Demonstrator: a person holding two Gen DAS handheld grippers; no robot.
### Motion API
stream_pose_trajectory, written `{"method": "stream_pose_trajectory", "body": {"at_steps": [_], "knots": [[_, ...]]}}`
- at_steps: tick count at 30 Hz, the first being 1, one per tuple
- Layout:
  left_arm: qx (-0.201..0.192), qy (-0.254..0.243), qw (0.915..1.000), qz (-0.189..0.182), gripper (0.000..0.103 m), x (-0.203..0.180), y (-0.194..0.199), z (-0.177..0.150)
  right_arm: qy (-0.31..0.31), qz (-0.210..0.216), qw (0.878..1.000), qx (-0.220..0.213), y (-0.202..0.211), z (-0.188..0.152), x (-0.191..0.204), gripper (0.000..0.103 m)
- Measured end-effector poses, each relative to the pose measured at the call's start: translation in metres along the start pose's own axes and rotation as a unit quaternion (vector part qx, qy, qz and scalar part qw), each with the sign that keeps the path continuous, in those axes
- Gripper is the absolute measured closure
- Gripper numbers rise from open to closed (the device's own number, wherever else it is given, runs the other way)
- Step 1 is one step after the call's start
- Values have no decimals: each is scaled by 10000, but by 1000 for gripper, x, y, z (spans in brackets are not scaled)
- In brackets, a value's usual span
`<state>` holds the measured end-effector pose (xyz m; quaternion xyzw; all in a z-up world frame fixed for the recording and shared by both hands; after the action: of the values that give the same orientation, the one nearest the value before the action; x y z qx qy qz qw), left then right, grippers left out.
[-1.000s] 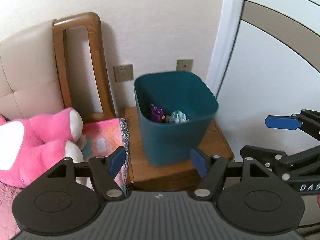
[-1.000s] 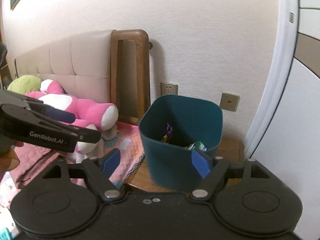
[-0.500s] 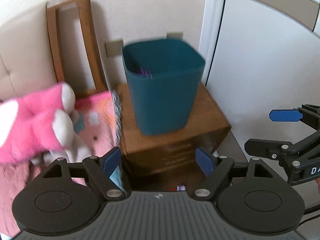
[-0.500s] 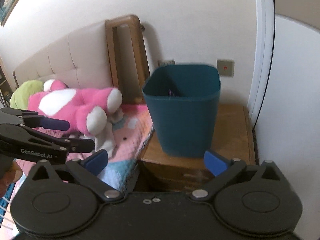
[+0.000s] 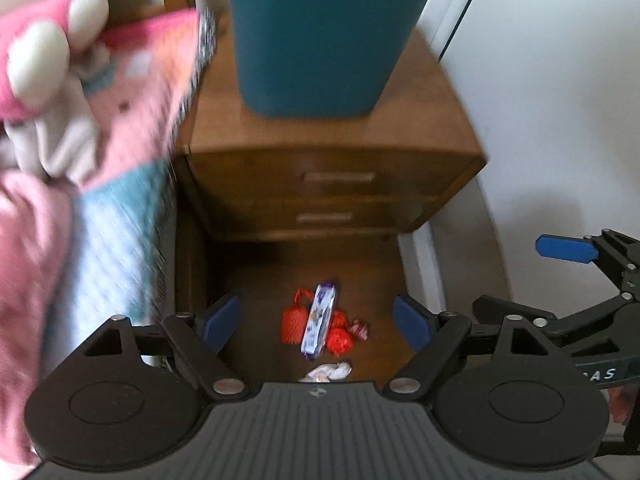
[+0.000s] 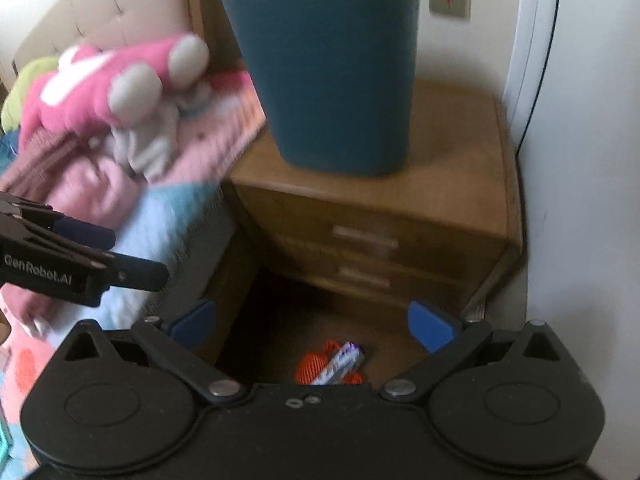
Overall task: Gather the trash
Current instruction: 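Lower both tools back toward the trash pile on the floor, then grasp white snack packet with left tool while right tool grasps white tissue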
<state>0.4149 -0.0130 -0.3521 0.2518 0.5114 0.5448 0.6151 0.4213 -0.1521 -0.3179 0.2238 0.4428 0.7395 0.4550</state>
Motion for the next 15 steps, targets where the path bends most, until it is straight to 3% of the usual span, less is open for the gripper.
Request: {"method": "stream_pose_trajectory", "body": {"at_steps": [9, 15], "knots": [[310, 582, 9975, 234, 19, 57, -144, -56, 191, 57, 9978, 626, -123, -95, -7, 2], [630, 413, 9960, 479, 19, 85, -249, -90, 257, 126, 9933, 1117, -206, -182, 7, 8]]}}
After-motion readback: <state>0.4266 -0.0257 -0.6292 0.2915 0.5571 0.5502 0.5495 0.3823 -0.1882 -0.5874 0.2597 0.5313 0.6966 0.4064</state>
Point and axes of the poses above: each gripper's, at about its wrist camera, not at the fingertips, and y roughly against the way its jaws point, x to its left, z to its top, the point moved 9 cm from there along -y, roughly the way its jaws point, and after that the axes turned 15 degrees about -z, right-handed, at the moved point
